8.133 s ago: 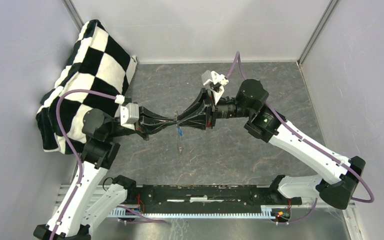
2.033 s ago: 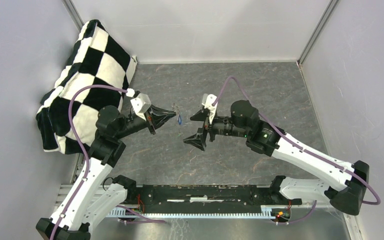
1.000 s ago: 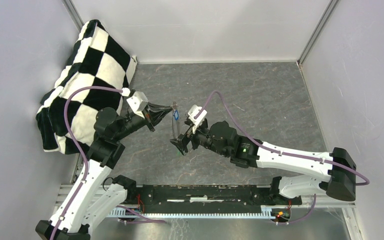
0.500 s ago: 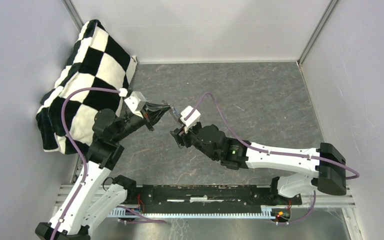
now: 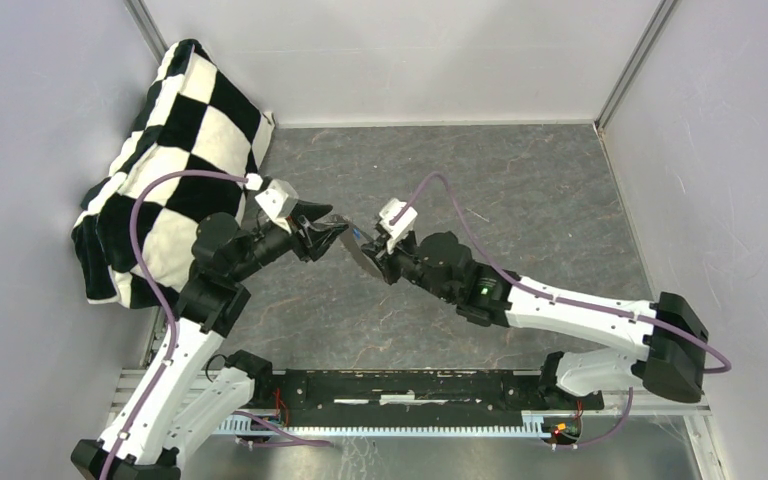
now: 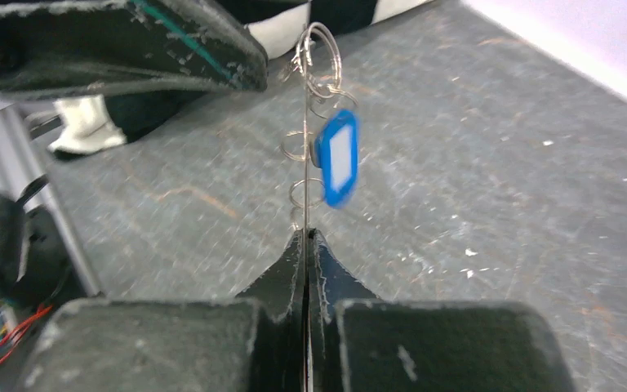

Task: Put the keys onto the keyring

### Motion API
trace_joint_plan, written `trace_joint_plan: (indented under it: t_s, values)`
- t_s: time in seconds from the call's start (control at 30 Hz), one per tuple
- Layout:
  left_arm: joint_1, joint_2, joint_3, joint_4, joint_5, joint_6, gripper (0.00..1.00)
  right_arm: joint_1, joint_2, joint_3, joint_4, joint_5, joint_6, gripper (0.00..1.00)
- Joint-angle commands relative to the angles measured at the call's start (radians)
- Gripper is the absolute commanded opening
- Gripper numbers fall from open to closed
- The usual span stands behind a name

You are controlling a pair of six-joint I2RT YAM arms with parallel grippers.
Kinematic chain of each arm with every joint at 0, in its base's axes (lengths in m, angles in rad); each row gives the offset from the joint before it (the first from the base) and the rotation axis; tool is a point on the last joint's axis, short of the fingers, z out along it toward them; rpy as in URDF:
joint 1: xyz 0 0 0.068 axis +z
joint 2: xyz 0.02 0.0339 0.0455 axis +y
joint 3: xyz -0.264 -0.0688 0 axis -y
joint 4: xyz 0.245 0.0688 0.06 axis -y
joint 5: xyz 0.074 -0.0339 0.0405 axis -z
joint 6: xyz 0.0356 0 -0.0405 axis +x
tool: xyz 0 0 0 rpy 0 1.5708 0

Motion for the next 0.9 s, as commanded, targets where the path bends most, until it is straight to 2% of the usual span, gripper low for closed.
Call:
trace_joint_plan:
  t_s: [0.0, 0.03, 0.1, 0.13, 0.17, 0.27, 0.4, 0.47, 0.57, 0.7, 0.87]
  values:
    - [-0.002, 0.043, 0.046, -0.065, -0.077, 0.023, 0.64, -0.111, -0.095, -0.089, 0.058, -0.356, 0.109, 0.01]
    - [-0.003, 0.054, 0.056, -0.074, -0.089, 0.031, 0.65, -0.142, -0.098, -0.111, 0.075, -0.464, 0.153, 0.01]
    - [-0.002, 0.08, 0.083, -0.099, -0.104, 0.057, 0.77, -0.209, -0.085, -0.14, 0.096, -0.635, 0.27, 0.01]
    - [-0.003, 0.088, 0.095, -0.107, -0.106, 0.063, 0.84, -0.228, -0.074, -0.137, 0.075, -0.681, 0.304, 0.01]
    - [-0.002, 0.095, 0.106, -0.119, -0.102, 0.072, 0.87, -0.251, -0.059, -0.132, 0.05, -0.716, 0.334, 0.01]
    - [-0.001, 0.111, 0.144, -0.156, -0.112, 0.098, 0.89, -0.316, -0.018, -0.088, -0.078, -0.747, 0.341, 0.01]
    - [0.0, 0.145, 0.224, -0.272, -0.162, 0.128, 0.95, -0.402, 0.003, 0.011, -0.302, -0.576, 0.164, 0.0]
    - [-0.001, 0.179, 0.274, -0.355, -0.2, 0.146, 0.99, -0.454, 0.016, 0.037, -0.334, -0.524, 0.108, 0.01]
    - [0.001, 0.237, 0.342, -0.481, -0.256, 0.167, 1.0, -0.498, 0.054, 0.084, -0.375, -0.365, -0.001, 0.0]
    - [0.021, 0.331, 0.433, -0.639, -0.331, 0.161, 1.0, -0.53, 0.125, 0.102, -0.317, -0.19, -0.154, 0.01]
    - [0.108, 0.458, 0.522, -0.809, -0.346, 0.179, 1.0, -0.529, 0.309, 0.164, -0.277, -0.01, -0.36, 0.01]
